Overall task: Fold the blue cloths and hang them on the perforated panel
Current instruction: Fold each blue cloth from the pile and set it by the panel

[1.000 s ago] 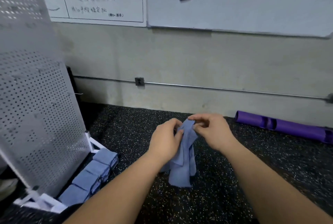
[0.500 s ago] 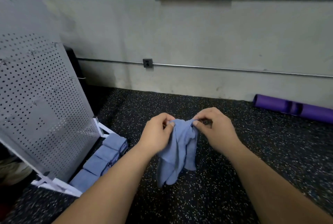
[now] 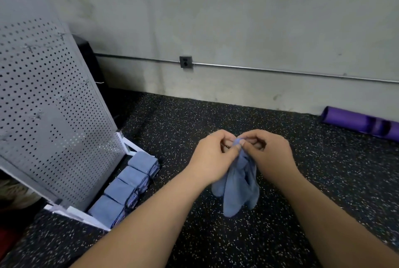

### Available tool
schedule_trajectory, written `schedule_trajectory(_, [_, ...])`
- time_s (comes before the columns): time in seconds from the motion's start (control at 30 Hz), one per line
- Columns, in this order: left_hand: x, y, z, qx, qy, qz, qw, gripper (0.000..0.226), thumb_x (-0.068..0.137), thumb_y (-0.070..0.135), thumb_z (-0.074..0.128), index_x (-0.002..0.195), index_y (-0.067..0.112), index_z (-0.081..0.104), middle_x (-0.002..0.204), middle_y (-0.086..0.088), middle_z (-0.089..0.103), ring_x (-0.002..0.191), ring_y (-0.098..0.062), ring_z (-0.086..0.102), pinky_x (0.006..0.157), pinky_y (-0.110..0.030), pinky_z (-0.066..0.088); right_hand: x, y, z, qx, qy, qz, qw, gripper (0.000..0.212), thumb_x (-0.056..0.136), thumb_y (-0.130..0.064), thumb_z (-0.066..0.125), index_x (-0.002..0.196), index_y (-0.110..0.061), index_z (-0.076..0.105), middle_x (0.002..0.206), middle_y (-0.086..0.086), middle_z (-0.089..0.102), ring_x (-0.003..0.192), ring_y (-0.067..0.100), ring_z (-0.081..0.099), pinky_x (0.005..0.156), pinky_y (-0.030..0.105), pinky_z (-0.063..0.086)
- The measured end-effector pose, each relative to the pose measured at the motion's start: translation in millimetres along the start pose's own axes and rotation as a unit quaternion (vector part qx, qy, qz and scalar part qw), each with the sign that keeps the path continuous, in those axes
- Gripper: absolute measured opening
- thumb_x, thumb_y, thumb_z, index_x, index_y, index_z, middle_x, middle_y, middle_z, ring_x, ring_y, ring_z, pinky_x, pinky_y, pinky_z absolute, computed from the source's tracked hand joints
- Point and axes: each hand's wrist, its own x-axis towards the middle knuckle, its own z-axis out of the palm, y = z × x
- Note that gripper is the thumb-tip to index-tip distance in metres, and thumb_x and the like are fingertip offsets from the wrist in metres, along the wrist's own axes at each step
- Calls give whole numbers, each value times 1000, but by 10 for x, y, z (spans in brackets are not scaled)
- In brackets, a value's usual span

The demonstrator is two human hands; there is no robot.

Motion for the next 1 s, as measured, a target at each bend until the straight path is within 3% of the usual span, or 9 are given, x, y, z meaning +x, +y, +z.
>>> schedule_trajectory(0.2, [-4,-118,63,72,26,-6,997,8,96,34,74,92,30,69,85,15,72,79,-2,67,79,-30,57,63,53,-1,33,-23,5,999,21,94,-11,79,94,-31,82,82,-16,78,76,1,71,70,15,55])
schedule_trajectory(0.4, [43,-114,-25,82,52,-13,995,16,101,31,66,86,35,63,84,16,71,79,-1,65,76,-27,53,68,151,-71,-83,-45,0,996,15,92,-21,81,92,-35,80,78,-20,73,75,1,68,74,23,62])
schedule_trajectory(0.57, [86,-100,-86,-28,49,-65,996,16,99,17,65,86,23,71,75,13,66,66,0,56,69,-23,46,15,187,-93,-137,-63,12,989,14,88,-23,79,86,-37,77,74,-21,71,70,1,68,73,28,64])
schedule_trajectory(0.77, [101,-98,-248,-110,65,-92,988,15,100,15,65,89,16,76,81,6,71,69,-6,57,66,-23,47,16,226,-203,-177,-31,52,982,16,81,-20,75,80,-35,76,66,-21,70,63,-3,66,68,27,60])
schedule_trajectory(1.0, [171,-140,-497,-192,175,-153,954,16,102,17,63,95,9,75,79,4,67,70,-10,52,60,-27,40,22,417,-468,-220,-18,79,972,18,84,-20,77,81,-38,75,66,-19,68,66,1,64,58,22,46])
